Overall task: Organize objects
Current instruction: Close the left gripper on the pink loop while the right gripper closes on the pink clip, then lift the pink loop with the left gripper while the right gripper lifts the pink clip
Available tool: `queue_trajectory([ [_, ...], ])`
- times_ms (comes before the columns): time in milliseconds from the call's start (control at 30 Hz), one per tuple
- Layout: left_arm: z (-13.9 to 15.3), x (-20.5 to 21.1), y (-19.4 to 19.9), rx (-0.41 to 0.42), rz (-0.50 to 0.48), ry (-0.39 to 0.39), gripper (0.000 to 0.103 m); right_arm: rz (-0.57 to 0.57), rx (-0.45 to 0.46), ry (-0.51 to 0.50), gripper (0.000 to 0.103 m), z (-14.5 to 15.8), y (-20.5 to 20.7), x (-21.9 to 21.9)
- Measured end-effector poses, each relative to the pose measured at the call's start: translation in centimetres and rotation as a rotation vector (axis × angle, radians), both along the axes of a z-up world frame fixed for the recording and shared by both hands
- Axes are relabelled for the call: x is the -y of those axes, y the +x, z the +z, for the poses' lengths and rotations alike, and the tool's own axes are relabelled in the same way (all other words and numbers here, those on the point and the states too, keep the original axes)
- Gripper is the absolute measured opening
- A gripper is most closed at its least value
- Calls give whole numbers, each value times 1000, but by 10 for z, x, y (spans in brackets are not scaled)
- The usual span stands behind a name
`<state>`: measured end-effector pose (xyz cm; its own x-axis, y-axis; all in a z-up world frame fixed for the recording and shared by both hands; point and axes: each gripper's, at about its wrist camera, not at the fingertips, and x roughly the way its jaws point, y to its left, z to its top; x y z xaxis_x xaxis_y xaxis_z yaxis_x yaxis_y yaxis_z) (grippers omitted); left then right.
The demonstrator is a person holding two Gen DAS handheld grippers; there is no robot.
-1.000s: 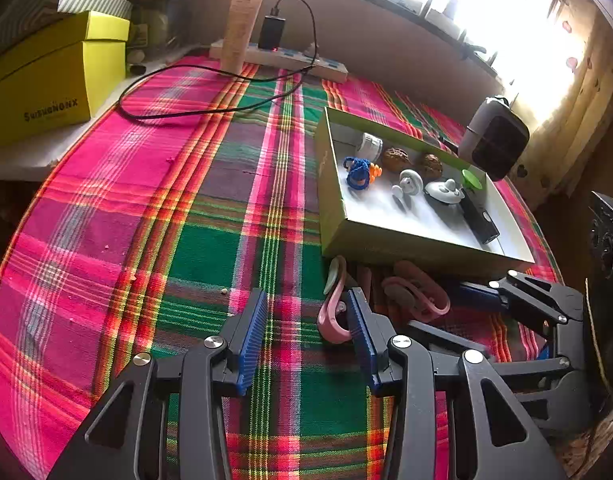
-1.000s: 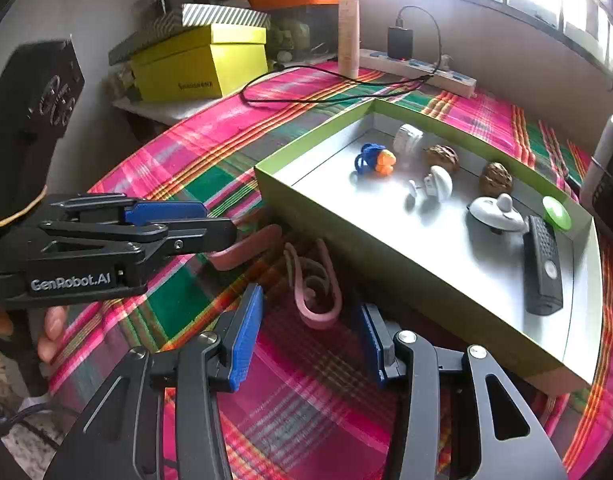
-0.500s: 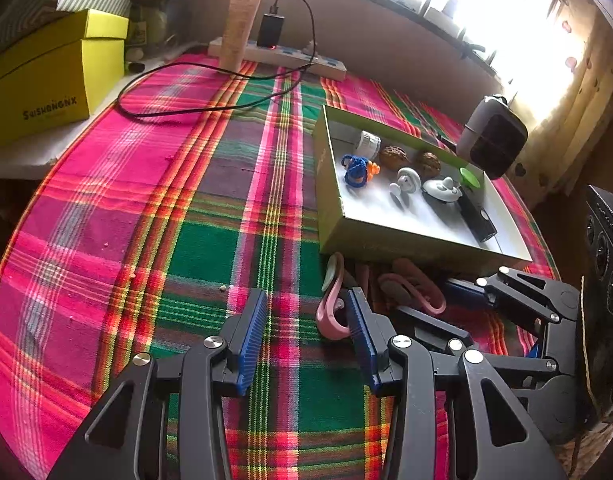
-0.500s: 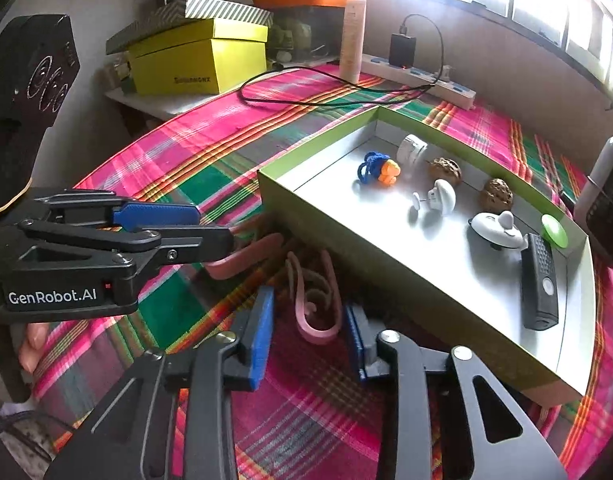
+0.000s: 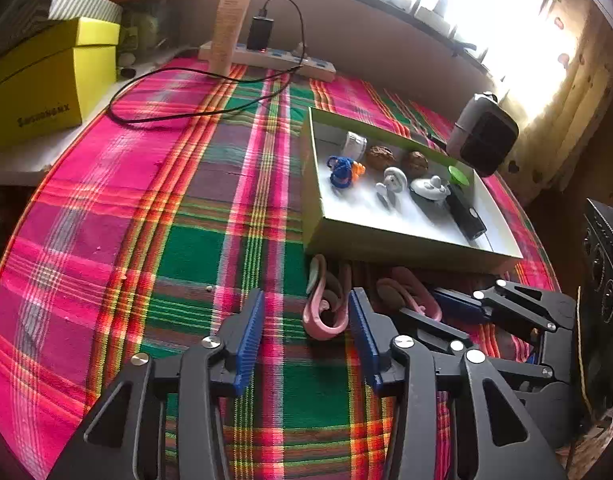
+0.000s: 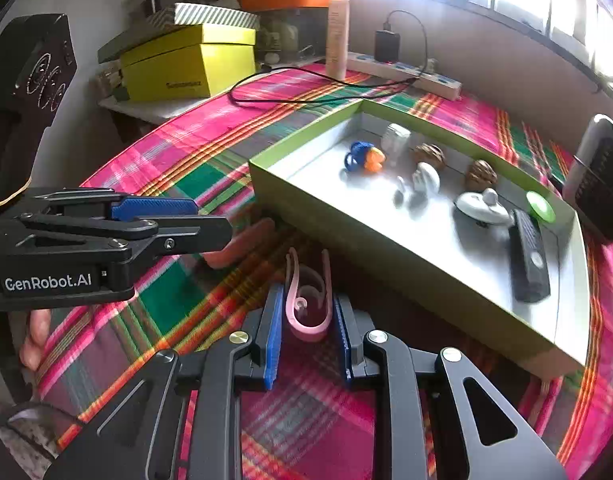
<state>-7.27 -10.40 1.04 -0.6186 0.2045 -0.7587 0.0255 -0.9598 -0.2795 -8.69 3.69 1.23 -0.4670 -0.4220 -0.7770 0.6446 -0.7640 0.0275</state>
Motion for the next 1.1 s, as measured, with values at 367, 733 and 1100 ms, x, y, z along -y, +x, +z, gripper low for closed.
queue_trajectory([
  [367,-1,-19,-5,-3,-27,-114,46,-33,0,-4,24,0,9,-14],
  [733,-5,-24,-12,3,-32,-131,46,-36,8,-17,24,0,11,-17],
  [1100,-6,-27,-13,-16,-23,-189,37,-37,11,-21,24,0,11,-18],
])
